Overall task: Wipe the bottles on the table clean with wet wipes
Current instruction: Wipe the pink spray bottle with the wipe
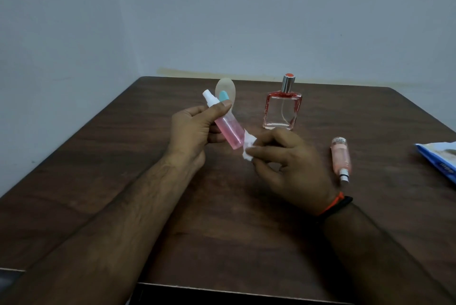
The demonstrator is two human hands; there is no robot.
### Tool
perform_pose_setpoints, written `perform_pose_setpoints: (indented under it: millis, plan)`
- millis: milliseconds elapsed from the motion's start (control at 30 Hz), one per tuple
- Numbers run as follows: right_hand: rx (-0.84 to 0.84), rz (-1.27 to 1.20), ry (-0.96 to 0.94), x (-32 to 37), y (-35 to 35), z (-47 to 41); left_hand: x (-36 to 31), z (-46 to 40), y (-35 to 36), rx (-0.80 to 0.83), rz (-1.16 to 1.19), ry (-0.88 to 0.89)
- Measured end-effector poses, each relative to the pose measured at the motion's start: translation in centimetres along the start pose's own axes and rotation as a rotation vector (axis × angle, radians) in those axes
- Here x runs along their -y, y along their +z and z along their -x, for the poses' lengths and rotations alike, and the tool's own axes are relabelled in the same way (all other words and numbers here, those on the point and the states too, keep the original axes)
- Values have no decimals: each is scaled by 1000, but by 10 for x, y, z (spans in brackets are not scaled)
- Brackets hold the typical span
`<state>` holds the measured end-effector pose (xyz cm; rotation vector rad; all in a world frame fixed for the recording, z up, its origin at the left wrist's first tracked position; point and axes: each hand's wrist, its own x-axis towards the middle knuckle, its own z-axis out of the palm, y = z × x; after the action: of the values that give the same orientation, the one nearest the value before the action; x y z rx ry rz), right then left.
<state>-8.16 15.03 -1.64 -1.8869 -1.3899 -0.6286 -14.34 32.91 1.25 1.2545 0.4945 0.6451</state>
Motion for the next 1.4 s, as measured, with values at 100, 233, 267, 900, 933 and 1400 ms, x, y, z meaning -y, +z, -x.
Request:
perform_pose_setpoints:
  millis: [100, 233, 267, 900, 933, 1400]
  plan:
    - [-182, -74, 98, -2, -3, -1, -2, 3, 1, 35, -9, 20]
    - [-163, -97, 105, 2, 3, -5, 3, 7, 4, 197, -61, 41]
    - [-148, -101, 101, 3, 5, -5, 3, 8, 5, 221, -61, 44]
    - [-207, -206, 186, -3, 0, -6, 4, 6, 5, 419, 34, 14]
    - [-195, -224, 196, -2, -1, -6, 4, 6, 4, 404, 46, 11]
    - [-201, -366, 290, -1, -1, -6, -2, 12, 8, 451, 319, -96]
